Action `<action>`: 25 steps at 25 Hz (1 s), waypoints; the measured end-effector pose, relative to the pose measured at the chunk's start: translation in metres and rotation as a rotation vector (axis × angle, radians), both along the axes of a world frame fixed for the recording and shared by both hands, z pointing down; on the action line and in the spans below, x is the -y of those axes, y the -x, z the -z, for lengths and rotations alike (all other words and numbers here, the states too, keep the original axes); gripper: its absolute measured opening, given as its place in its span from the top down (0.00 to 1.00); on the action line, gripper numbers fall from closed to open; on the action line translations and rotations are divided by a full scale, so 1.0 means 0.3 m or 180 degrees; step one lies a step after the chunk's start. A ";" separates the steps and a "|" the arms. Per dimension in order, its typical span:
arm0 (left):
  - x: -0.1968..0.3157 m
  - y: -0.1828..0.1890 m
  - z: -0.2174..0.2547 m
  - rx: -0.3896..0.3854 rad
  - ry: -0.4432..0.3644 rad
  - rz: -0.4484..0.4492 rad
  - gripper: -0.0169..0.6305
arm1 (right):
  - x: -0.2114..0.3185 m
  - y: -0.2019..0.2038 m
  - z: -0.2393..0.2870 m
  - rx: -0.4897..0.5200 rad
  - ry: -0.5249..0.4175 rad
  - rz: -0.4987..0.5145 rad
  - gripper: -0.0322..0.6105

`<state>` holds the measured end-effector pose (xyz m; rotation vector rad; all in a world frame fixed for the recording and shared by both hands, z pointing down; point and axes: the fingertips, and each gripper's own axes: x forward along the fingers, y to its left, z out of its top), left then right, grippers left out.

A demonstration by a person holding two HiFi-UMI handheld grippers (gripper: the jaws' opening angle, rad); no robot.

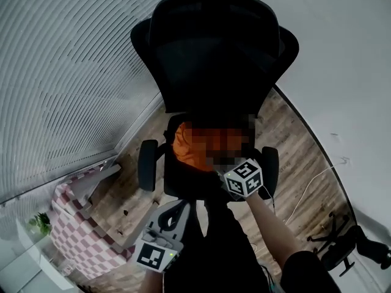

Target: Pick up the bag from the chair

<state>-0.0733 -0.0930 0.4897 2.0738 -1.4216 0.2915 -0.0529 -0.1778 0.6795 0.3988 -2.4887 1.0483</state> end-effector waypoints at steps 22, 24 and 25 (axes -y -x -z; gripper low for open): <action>-0.370 0.119 0.181 -0.0019 -0.0639 -0.0401 0.92 | -0.502 0.046 0.505 0.1037 0.0308 -0.0508 0.92; -0.426 0.142 0.203 -0.0055 -0.0719 -0.0404 0.92 | -0.543 0.047 0.547 0.1099 0.0251 -0.0637 0.92; -0.455 0.155 0.215 -0.0075 -0.0760 -0.0405 0.92 | -0.563 0.048 0.571 0.1137 0.0218 -0.0703 0.92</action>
